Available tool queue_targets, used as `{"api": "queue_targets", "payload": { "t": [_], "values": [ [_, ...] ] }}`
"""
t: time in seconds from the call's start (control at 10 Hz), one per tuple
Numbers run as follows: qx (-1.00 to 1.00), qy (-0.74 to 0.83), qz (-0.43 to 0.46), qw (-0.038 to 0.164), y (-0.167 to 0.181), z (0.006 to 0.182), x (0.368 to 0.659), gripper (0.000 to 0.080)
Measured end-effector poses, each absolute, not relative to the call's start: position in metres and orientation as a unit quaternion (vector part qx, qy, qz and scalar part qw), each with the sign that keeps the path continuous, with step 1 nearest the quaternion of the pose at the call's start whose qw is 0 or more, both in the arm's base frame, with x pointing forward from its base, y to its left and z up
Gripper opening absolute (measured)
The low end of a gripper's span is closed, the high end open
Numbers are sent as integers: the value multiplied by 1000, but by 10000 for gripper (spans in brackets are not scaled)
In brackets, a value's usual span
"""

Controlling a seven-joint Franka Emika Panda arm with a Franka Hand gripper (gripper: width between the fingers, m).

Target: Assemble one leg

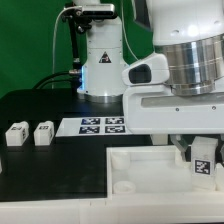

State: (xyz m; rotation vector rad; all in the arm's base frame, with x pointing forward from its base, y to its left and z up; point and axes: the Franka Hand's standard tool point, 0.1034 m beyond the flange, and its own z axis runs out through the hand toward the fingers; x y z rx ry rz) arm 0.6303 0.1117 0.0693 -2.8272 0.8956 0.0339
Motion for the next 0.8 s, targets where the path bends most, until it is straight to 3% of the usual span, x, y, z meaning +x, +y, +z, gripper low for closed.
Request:
{"api": "queue_targets", "payload": {
  "t": [0.4,0.6,0.7,0.8],
  "values": [
    [-794,593,50,120,109,68,628,297],
    [-744,654,65,124,111,67,628,297],
    [-760,635,62,125,111,67,628,402],
    [-772,620,60,126,111,67,627,402]
  ]
}}
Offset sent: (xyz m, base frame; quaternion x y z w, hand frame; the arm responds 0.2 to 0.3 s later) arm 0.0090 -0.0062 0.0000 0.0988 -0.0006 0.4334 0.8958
